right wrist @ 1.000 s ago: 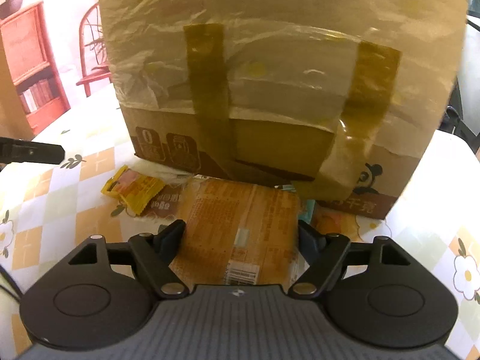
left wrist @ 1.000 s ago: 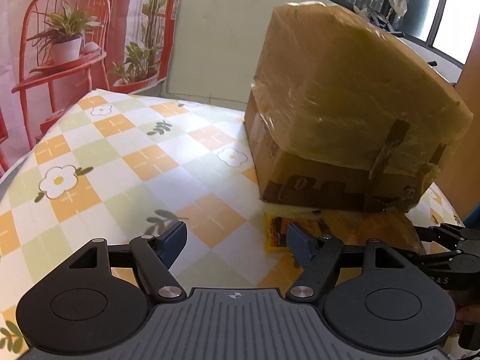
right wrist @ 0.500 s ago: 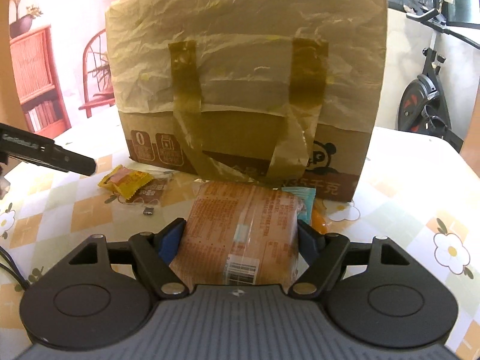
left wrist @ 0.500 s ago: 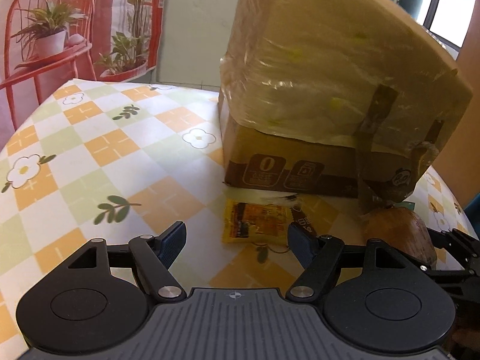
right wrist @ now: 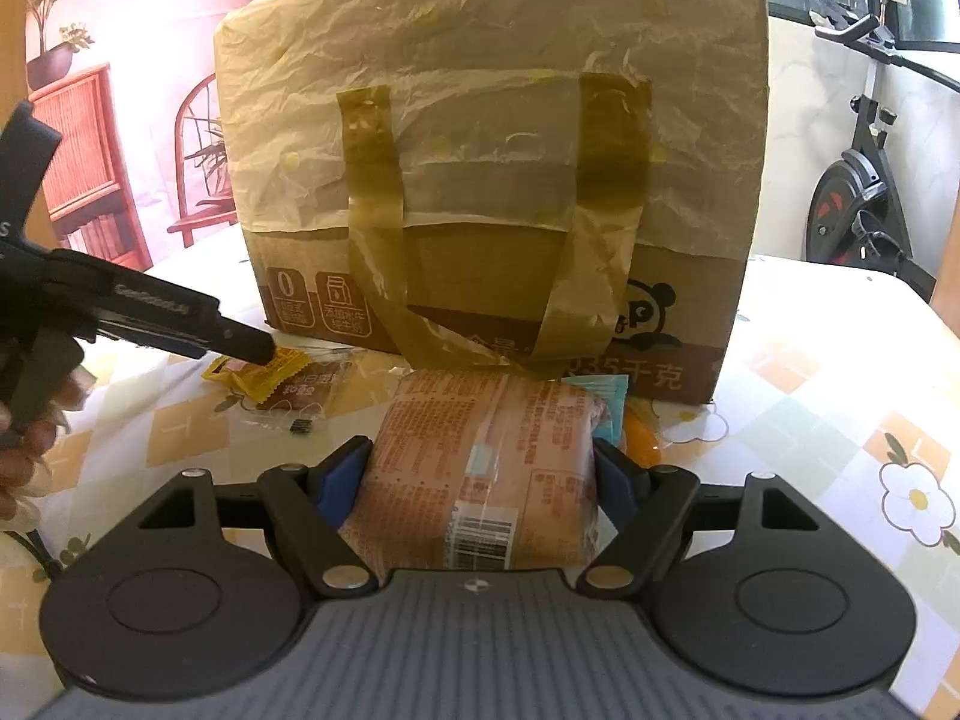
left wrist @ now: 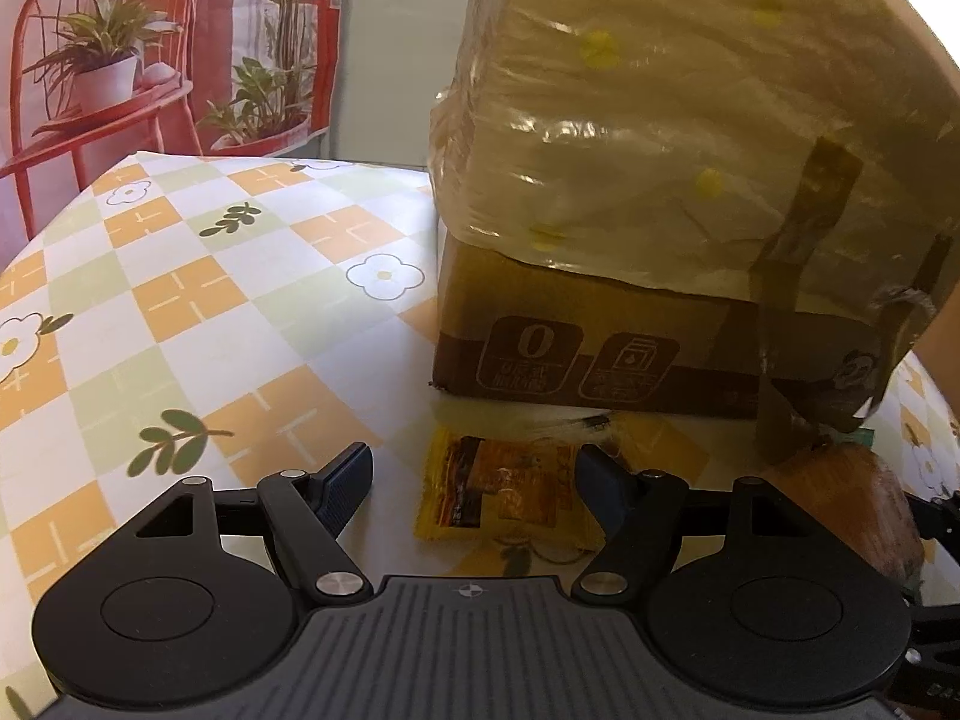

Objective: Organize snacks
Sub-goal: 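Lower the left tool onto the small yellow packet and close on it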

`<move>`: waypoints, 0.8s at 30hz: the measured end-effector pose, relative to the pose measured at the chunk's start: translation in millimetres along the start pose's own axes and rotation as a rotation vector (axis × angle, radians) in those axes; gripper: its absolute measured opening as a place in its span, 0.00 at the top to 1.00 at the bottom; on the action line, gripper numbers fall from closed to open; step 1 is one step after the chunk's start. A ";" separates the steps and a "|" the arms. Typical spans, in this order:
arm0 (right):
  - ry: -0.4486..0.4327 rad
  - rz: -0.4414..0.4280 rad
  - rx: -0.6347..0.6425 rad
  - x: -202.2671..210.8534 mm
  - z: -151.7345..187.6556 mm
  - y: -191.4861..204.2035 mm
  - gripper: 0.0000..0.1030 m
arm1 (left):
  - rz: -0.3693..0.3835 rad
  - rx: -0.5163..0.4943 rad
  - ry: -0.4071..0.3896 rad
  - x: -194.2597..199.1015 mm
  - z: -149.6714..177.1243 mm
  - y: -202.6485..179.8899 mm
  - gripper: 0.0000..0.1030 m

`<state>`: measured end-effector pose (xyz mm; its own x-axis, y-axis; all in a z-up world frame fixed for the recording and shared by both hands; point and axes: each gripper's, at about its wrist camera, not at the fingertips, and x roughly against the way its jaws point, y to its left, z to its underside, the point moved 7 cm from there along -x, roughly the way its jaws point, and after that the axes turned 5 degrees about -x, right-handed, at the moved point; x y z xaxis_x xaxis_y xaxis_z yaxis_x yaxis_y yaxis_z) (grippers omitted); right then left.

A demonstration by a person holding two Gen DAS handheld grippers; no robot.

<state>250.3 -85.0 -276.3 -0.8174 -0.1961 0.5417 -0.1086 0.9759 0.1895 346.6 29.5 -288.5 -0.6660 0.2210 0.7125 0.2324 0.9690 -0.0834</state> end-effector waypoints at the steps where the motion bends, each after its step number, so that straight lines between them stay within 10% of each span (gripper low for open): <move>1: 0.000 0.000 0.000 -0.4 0.1 0.1 0.24 | -0.012 -0.014 -0.005 -0.3 -0.3 -1.6 0.25; 7: 0.001 -0.005 -0.007 -0.2 0.5 0.1 0.24 | -0.041 -0.075 -0.030 -0.4 3.1 -13.5 0.24; 14: 0.005 -0.011 -0.015 -1.1 0.6 -0.1 0.23 | -0.045 -0.071 -0.054 13.5 6.6 -13.3 0.62; 24: 0.006 -0.012 -0.017 -1.0 0.6 -0.3 0.23 | 0.018 0.015 -0.022 30.2 29.4 -10.0 0.59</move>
<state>250.8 -85.0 -277.4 -0.8127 -0.2086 0.5441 -0.1087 0.9716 0.2103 303.3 29.7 -286.6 -0.6772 0.2410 0.6953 0.2343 0.9663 -0.1067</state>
